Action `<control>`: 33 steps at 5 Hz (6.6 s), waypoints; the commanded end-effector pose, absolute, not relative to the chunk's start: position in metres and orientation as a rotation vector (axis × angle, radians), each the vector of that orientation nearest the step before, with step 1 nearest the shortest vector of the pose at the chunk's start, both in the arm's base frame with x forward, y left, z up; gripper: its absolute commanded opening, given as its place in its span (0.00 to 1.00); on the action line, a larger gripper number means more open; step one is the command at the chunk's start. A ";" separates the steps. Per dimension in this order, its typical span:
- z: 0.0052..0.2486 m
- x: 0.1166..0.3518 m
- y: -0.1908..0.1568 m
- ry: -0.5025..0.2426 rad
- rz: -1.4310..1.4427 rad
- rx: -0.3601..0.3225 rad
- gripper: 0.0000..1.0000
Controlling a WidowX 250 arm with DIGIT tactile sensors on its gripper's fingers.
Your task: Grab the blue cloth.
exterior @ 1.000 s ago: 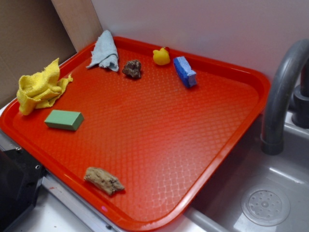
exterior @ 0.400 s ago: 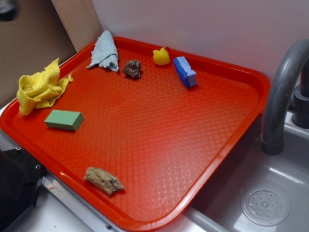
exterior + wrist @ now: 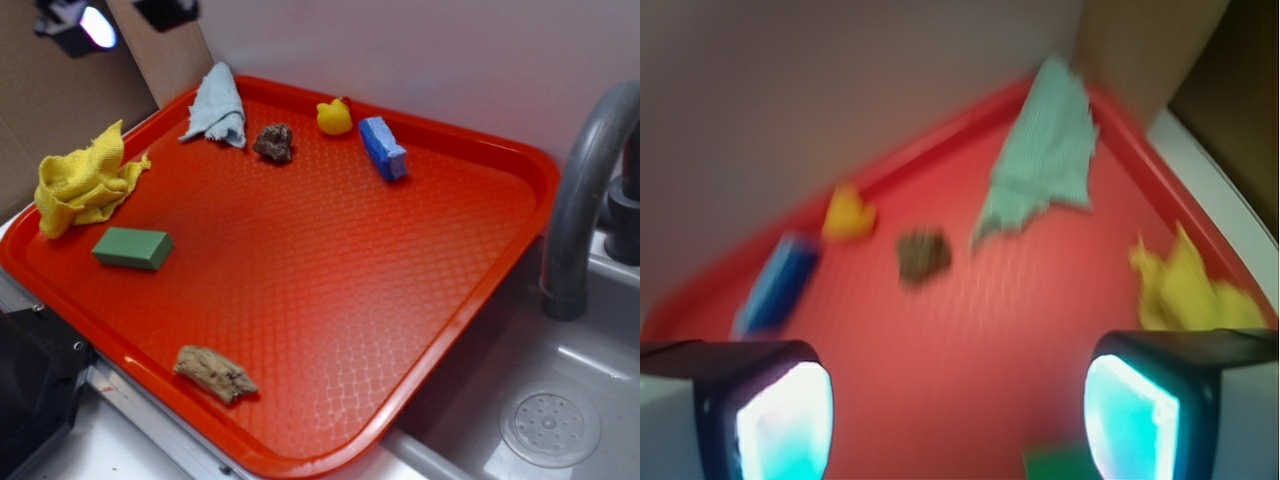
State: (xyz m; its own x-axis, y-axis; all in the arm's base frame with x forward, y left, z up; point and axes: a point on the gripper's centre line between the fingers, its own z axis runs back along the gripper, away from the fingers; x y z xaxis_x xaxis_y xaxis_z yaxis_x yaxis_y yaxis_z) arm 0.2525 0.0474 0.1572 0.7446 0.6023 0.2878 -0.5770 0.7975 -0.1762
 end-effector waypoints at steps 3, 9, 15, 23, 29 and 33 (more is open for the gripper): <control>0.122 0.288 0.100 -0.447 0.697 0.241 1.00; 0.063 0.304 0.159 -0.442 0.744 0.226 1.00; 0.056 0.303 0.114 -0.465 0.574 0.093 0.00; 0.049 0.333 0.114 -0.386 0.586 0.091 1.00; 0.041 0.333 0.141 -0.402 0.637 0.139 0.00; 0.100 0.290 0.092 -0.114 0.591 -0.047 0.00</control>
